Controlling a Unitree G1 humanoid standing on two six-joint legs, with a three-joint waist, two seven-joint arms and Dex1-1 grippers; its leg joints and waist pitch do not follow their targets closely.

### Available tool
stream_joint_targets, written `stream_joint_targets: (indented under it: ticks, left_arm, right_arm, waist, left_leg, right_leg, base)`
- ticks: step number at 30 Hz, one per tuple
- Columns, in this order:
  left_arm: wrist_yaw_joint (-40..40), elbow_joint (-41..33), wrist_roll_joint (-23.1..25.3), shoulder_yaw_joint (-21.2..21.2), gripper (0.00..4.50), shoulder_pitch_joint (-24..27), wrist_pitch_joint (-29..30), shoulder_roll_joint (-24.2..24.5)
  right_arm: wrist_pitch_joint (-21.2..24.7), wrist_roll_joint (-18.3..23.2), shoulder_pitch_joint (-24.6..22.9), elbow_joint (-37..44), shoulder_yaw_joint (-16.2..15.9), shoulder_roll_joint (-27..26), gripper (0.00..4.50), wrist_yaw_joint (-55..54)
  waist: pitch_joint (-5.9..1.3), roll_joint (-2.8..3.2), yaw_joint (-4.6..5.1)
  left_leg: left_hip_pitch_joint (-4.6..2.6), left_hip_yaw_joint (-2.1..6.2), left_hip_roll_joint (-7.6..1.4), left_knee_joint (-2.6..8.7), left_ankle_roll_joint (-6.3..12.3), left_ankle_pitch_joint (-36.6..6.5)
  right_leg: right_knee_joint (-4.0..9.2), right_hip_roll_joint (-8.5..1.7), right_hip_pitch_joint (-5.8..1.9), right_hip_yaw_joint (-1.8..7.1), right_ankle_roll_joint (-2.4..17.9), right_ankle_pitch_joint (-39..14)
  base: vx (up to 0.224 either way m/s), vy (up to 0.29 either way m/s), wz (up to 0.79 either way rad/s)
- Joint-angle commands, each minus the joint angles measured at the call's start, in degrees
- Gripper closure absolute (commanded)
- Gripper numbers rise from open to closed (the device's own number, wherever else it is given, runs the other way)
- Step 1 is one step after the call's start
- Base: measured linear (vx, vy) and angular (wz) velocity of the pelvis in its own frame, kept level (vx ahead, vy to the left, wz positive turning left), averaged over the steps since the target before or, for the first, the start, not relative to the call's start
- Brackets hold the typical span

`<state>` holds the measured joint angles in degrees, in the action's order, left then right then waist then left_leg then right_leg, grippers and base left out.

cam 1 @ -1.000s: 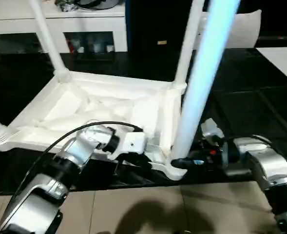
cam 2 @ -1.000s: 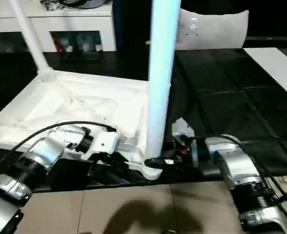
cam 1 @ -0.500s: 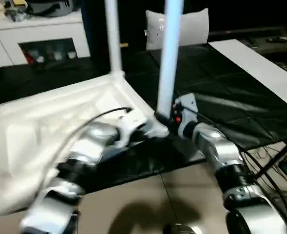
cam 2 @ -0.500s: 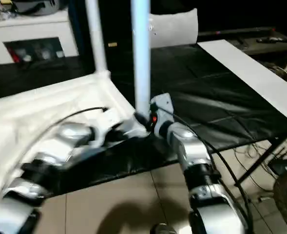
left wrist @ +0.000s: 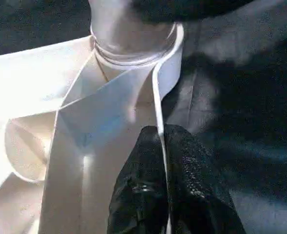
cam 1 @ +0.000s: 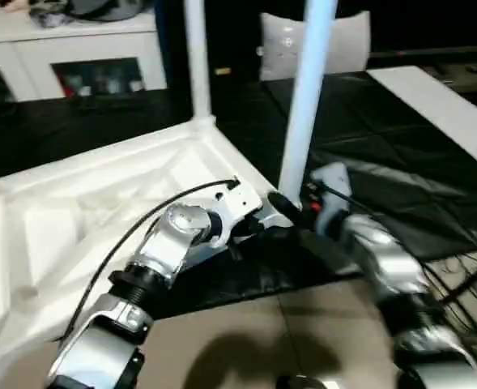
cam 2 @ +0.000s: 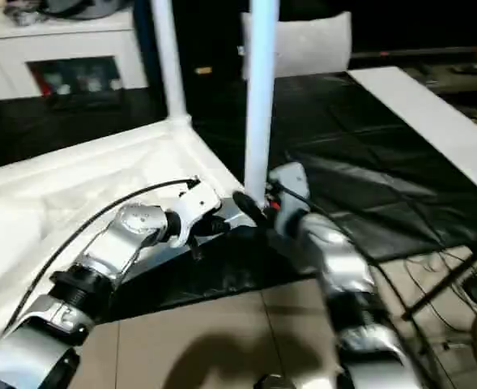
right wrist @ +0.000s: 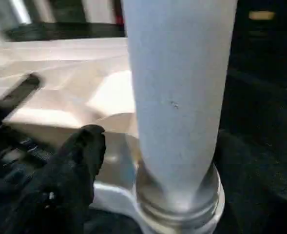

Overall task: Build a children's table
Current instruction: Rotate leg to tighten

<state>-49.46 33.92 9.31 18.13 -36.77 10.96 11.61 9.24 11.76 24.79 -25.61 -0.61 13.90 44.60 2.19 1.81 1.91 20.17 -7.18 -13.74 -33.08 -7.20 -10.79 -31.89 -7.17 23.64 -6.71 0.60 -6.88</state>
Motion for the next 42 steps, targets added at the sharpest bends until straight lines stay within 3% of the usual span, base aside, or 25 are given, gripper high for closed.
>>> stream_joint_targets:
  ticks: [1, 4, 6, 14, 15, 17, 18, 19, 20, 25, 29, 35, 42]
  left_arm:
    - [-2.5, 1.4, 1.7, 1.8, 4.5, -0.1, -2.9, 1.7]
    - [-4.3, 1.9, 2.1, 2.7, 4.5, 0.1, -4.0, 2.9]
    - [-8.2, 3.0, 2.3, 4.3, 4.5, 0.2, -7.6, 5.1]
    - [-21.0, 5.1, 2.4, 9.2, 4.5, -0.7, -20.1, 9.5]
    - [-21.9, 5.0, 2.4, 9.6, 4.5, -0.8, -20.8, 9.8]
    - [-23.3, 4.7, 2.2, 10.1, 4.5, -0.8, -21.7, 10.2]
    - [-24.9, 4.9, 1.8, 10.5, 4.5, -0.9, -23.1, 10.4]
    - [-25.5, 5.2, 1.7, 10.6, 4.5, -1.1, -23.9, 10.5]
    - [-28.0, 5.0, 0.7, 10.9, 4.5, -1.1, -25.7, 10.7]
    - [-32.0, 3.0, -0.4, 11.7, 4.5, -0.4, -27.4, 11.3]
    - [-32.9, 2.5, -0.2, 12.0, 4.5, 0.0, -27.8, 11.4]
    - [-33.0, 2.9, -0.3, 12.1, 4.5, 0.1, -28.4, 11.4]
    - [-32.8, 3.4, -1.0, 11.4, 4.5, 1.0, -27.6, 11.2]
  right_arm:
    - [0.6, 1.8, -0.8, 2.8, -1.8, 1.2, 0.37, 5.3]
    - [0.8, 2.6, -1.2, 3.5, -1.2, 3.0, 0.17, 7.5]
    - [0.5, 2.9, -1.8, 4.6, -1.3, 6.6, 0.07, 11.6]
    - [-0.3, 2.9, -1.2, 5.4, -4.7, 14.2, 0.07, 25.8]
    - [0.1, 3.1, -1.1, 5.3, -5.1, 14.5, 0.33, 26.9]
    - [0.6, 3.5, -1.0, 5.3, -5.7, 14.8, 0.41, 28.5]
    - [1.1, 4.0, -0.9, 5.4, -6.3, 15.1, 0.44, 30.2]
    - [1.2, 4.2, -0.9, 5.4, -6.5, 15.2, 0.53, 30.8]
    - [1.8, 4.5, -1.0, 5.7, -7.3, 15.4, 0.79, 32.9]
    - [2.5, 4.8, -0.8, 6.0, -8.6, 14.3, 1.19, 34.7]
    - [2.1, 4.5, -0.4, 5.4, -9.3, 13.5, 1.54, 34.5]
    - [3.0, 5.1, -0.2, 5.6, -9.6, 12.7, 1.96, 35.1]
    - [4.4, 6.3, -1.5, 7.5, -9.6, 12.3, 2.48, 35.5]
  waist:
    - [-3.67, -0.3, -0.61]
    - [-3.87, -0.18, -1.21]
    - [-3.86, -0.1, -1.47]
    - [-3.77, -0.25, -2.65]
    - [-3.67, -0.18, -2.86]
    - [-3.78, -0.19, -3.38]
    - [-3.8, -0.49, -3.81]
    - [-3.86, -0.35, -4.16]
    - [-3.87, -0.56, -4.24]
    - [-4.0, -0.63, -5.2]
    - [-3.96, -0.59, -5.56]
    - [-3.86, -0.66, -5.29]
    - [-3.94, -0.77, -5.35]
  left_leg:
    - [1.14, -2.47, 2.07, 3.75, 5.69, -17.3]
    - [1.3, -2.53, 1.98, 3.66, 5.53, -14.1]
    - [1.16, -2.53, 1.92, 3.7, 5.37, -13.6]
    - [0.78, -2.62, 1.75, 3.85, 5.28, -15.8]
    - [0.71, -2.71, 1.6, 3.86, 5.19, -15.7]
    - [0.65, -2.73, 1.47, 3.86, 5.15, -15.1]
    - [0.6, -2.84, 1.42, 3.82, 5.13, -14.2]
    - [0.53, -2.89, 1.37, 3.82, 5.28, -13.8]
    - [0.55, -2.95, 1.33, 3.8, 5.32, -13.6]
    - [0.45, -3.22, 1.21, 3.75, 5.3, -11.7]
    - [0.19, -3.44, 1.19, 3.78, 4.72, -12.2]
    - [0.35, -3.44, 1.36, 3.84, 4.15, -13.4]
    - [0.5, -3.46, 1.37, 3.73, 4.42, -11.7]
  right_leg:
    - [3.52, 0.33, -3.86, 1.19, 10.3, -20.9]
    - [3.05, 0.31, -3.96, 1.31, 11.0, -18.3]
    - [2.94, 0.36, -3.99, 1.33, 11.3, -17.6]
    - [3.13, 0.33, -3.87, 1.41, 11.0, -20.2]
    - [3.04, 0.34, -3.7, 1.54, 11.3, -19.6]
    - [2.8, 0.31, -3.78, 1.59, 11.7, -18.6]
    - [2.71, 0.31, -3.75, 1.69, 11.9, -17.7]
    - [2.52, 0.32, -3.79, 1.74, 12.3, -16.8]
    - [2.43, 0.32, -3.77, 1.78, 12.4, -16.4]
    - [1.95, 0.21, -3.71, 2.06, 12.8, -14.7]
    - [1.96, 0.26, -3.53, 2.27, 12.5, -15.3]
    - [2.24, 0.27, -3.55, 2.35, 11.2, -18.2]
    - [2.0, 0.34, -3.63, 2.38, 11.3, -16.8]
  base:
    - [0.0, 0.0, 0.0]
    - [0.0, 0.0, 0.0]
    - [0.0, 0.0, 0.0]
    - [0.0, 0.0, 0.0]
    - [0.0, 0.0, 0.0]
    - [0.0, 0.0, 0.0]
    - [0.0, 0.0, 0.0]
    - [0.0, 0.0, 0.0]
    - [0.0, 0.0, 0.0]
    - [0.0, 0.0, 0.0]
    - [0.0, 0.0, 0.0]
    - [0.0, 0.0, 0.0]
    - [0.0, 0.0, 0.0]
